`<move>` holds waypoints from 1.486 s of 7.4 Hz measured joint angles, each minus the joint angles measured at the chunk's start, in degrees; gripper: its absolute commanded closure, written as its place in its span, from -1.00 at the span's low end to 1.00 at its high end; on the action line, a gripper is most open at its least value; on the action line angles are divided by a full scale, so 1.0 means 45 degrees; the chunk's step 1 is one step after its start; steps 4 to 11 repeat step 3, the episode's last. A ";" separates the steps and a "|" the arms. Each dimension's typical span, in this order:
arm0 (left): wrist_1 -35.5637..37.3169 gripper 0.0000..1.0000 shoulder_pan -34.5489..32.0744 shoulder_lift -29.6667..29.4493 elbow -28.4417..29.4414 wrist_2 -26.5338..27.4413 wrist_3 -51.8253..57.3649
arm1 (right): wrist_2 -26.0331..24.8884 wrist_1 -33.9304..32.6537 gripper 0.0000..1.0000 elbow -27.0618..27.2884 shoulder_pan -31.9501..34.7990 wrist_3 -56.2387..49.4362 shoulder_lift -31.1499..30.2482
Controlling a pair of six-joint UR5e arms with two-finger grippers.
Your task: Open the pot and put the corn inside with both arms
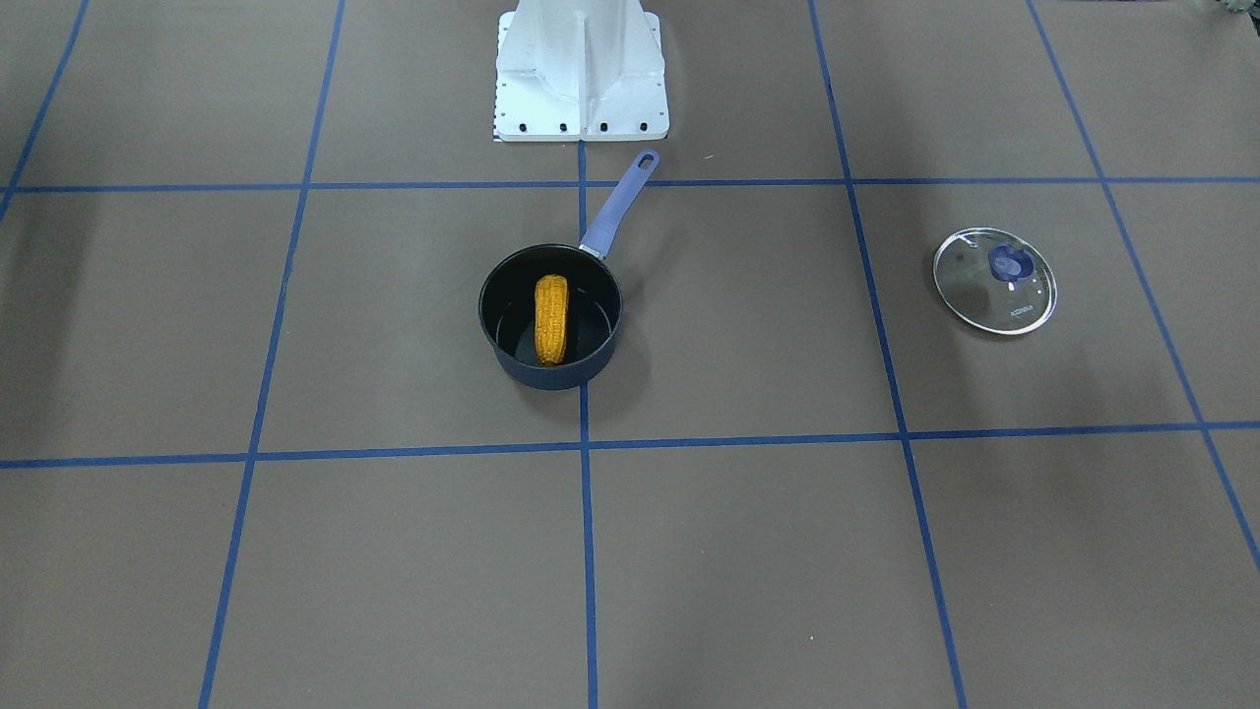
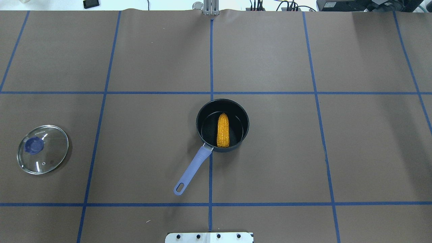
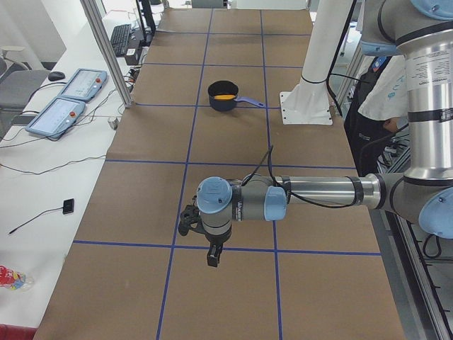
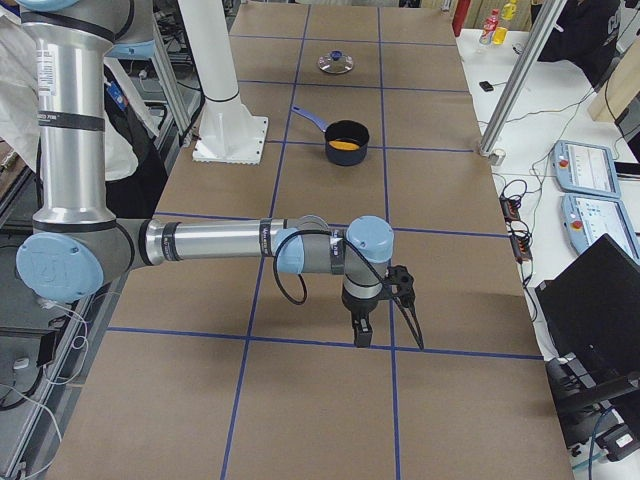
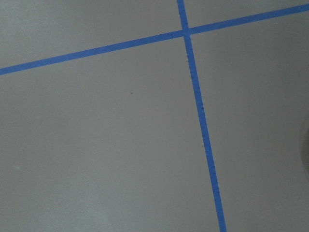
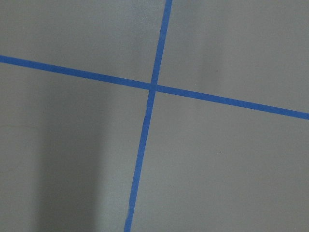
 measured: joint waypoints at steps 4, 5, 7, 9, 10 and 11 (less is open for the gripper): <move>0.0000 -0.98 0.0012 -0.0002 0.0000 0.0000 0.0000 | -0.0059 -0.0008 -1.00 -0.0109 0.0000 -0.0004 0.0010; 0.0000 -0.98 0.0012 -0.0002 0.0000 0.0000 0.0000 | -0.0059 -0.0008 -1.00 -0.0109 0.0000 -0.0004 0.0010; 0.0000 -0.98 0.0012 -0.0002 0.0000 0.0000 0.0000 | -0.0059 -0.0008 -1.00 -0.0109 0.0000 -0.0004 0.0010; 0.0000 -0.98 0.0012 -0.0002 0.0000 0.0000 0.0000 | -0.0059 -0.0008 -1.00 -0.0109 0.0000 -0.0004 0.0010; 0.0000 -0.98 0.0012 -0.0002 0.0000 0.0000 0.0000 | -0.0059 -0.0008 -1.00 -0.0109 0.0000 -0.0004 0.0010; 0.0000 -0.98 0.0012 -0.0002 0.0000 0.0000 0.0000 | -0.0059 -0.0008 -1.00 -0.0109 0.0000 -0.0004 0.0010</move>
